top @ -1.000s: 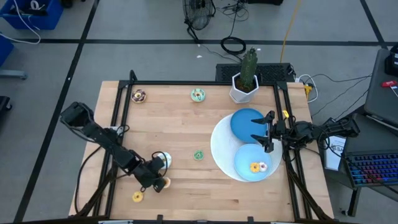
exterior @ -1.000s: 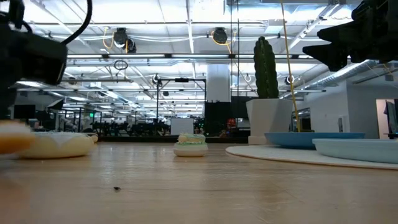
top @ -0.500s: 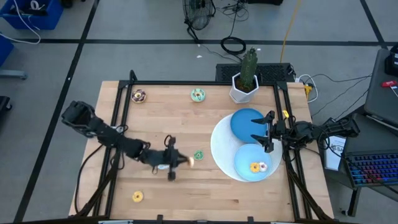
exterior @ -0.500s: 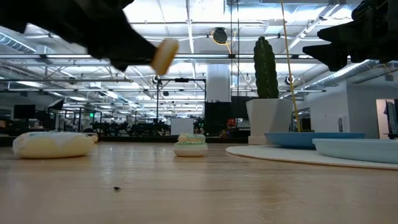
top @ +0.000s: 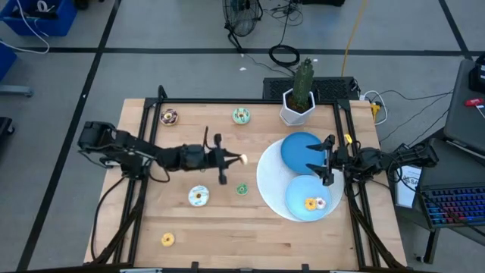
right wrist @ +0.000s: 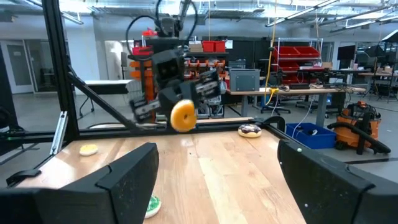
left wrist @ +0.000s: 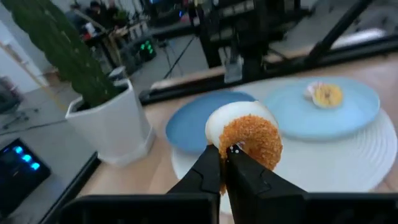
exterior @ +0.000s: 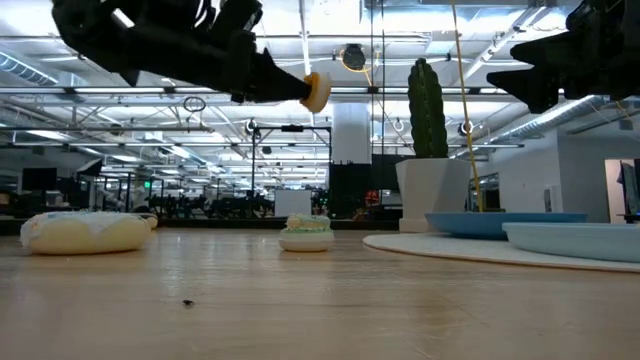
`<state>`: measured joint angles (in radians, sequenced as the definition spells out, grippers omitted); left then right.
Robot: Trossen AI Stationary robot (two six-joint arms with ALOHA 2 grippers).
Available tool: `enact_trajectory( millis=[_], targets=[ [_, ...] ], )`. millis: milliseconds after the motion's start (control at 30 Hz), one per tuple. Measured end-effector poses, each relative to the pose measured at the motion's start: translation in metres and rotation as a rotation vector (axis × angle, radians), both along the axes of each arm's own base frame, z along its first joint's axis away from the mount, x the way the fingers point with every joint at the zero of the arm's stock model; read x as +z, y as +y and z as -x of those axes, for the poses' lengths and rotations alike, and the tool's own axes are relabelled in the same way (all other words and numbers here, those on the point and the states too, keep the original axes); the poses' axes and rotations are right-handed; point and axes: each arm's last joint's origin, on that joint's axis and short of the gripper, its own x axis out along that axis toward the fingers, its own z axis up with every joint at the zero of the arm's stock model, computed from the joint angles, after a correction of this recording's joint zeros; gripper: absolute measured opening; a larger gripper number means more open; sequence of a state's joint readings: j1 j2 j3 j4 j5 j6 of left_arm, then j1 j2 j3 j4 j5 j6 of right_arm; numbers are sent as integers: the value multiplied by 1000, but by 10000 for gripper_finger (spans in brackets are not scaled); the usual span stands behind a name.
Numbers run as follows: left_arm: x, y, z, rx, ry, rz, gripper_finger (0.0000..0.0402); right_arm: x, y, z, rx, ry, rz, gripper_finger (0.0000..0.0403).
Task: Pick & Place donuts
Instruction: Put the small orange donut on the light blue plate
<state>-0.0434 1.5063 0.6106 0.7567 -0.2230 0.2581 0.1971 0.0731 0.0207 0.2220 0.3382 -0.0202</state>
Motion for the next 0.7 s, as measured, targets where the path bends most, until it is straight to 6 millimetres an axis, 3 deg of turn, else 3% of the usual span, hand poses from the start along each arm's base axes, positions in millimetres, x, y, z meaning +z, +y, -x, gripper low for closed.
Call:
enact_trajectory(
  millis=[233,400,567,700],
  targets=[
    [2,23,-14,-129,-148,-91,20,10,-1,2,3,-115,-65,313],
    [-9,39,-49,-167,-121,-97,7,10,-3,1,-96,-109,-86,313],
    [-14,48,-86,-157,-59,-140,22,10,-2,-7,-87,-120,-196,313],
    [-13,50,-109,-165,-17,-211,12,12,-5,-11,-245,-147,-196,313]
  ],
)
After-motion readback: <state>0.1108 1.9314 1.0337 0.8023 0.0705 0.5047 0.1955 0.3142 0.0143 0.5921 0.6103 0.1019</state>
